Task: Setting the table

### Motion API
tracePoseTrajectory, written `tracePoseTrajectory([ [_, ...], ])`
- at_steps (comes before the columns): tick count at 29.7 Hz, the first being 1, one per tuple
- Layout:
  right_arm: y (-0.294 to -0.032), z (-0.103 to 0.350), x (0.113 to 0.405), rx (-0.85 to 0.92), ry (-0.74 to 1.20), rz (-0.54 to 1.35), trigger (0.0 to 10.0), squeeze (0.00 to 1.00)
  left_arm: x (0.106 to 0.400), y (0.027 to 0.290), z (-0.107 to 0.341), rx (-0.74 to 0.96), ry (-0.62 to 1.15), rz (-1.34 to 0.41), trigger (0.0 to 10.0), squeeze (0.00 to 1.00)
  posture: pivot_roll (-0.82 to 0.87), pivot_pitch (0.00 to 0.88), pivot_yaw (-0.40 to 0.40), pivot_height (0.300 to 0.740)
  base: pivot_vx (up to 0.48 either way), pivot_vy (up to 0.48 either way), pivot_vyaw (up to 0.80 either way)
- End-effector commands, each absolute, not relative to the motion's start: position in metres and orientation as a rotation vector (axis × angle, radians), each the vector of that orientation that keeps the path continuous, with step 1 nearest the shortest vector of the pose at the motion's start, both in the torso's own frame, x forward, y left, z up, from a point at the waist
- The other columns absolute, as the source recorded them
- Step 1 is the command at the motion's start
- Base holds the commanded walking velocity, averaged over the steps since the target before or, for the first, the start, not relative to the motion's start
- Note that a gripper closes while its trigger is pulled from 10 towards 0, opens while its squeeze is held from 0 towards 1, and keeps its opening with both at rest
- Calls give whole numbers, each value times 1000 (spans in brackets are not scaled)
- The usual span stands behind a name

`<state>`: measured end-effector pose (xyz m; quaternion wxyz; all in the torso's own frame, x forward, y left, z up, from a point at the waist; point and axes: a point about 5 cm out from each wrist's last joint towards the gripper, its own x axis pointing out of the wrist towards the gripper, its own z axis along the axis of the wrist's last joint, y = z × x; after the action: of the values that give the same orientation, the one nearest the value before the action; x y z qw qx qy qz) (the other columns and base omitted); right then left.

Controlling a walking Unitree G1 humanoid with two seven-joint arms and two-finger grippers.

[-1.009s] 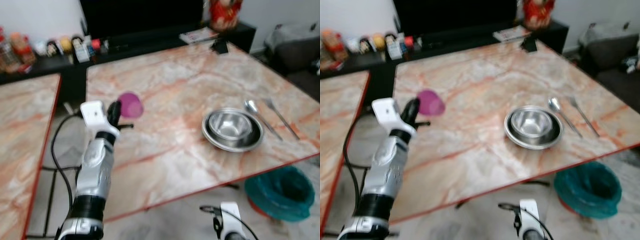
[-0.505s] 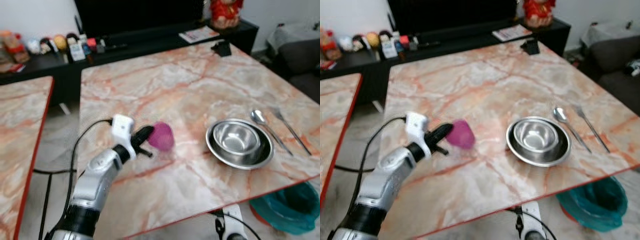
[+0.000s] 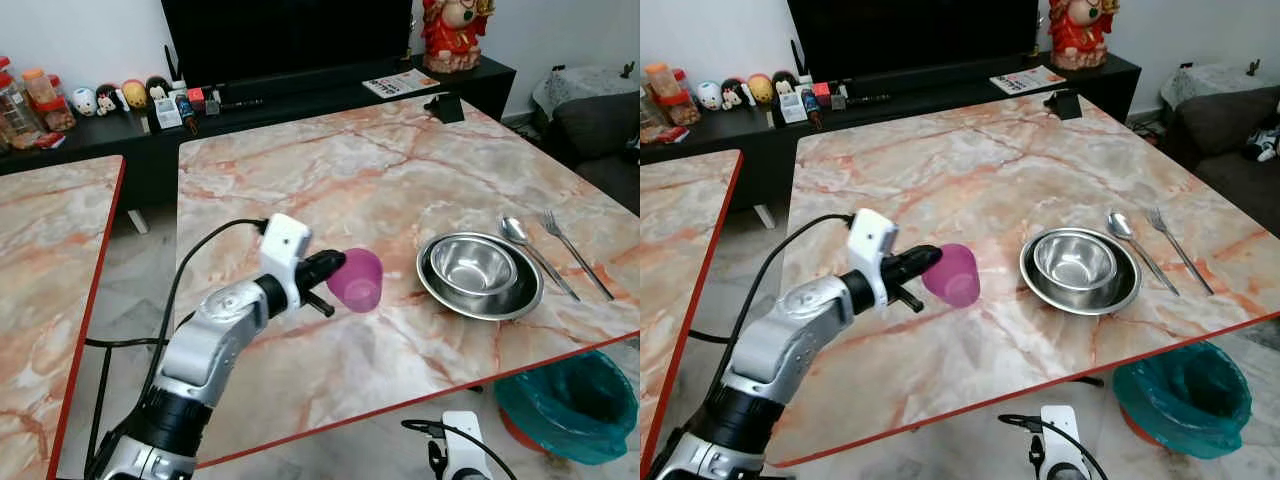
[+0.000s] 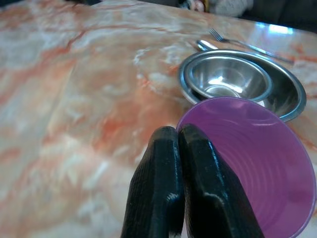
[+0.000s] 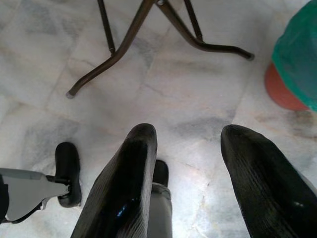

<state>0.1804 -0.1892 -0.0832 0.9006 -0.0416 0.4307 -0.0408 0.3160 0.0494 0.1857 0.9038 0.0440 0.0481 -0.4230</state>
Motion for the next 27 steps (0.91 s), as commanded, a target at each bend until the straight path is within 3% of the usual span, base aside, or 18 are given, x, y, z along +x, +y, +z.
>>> tracePoseTrajectory([
  [1,-185,-84,180,-78,894,-82,10000,0,319,38,189,167,119,-906,10000,0,29,54,89,740,0,0,0],
  [3,-184,-84,179,-71,895,-88,10000,0,324,33,185,247,150,-895,10000,0,25,53,94,740,0,0,0],
  [8,-184,-86,175,-63,903,-100,10000,0,327,32,186,258,178,-889,10000,0,22,57,106,740,0,0,0],
  [16,-184,-88,172,-58,910,-103,10000,0,337,44,176,357,269,-843,10000,0,24,61,111,740,0,0,0],
  [27,-184,-87,172,-58,911,-104,10000,0,338,48,176,209,316,-841,10000,0,23,61,109,740,0,0,0],
])
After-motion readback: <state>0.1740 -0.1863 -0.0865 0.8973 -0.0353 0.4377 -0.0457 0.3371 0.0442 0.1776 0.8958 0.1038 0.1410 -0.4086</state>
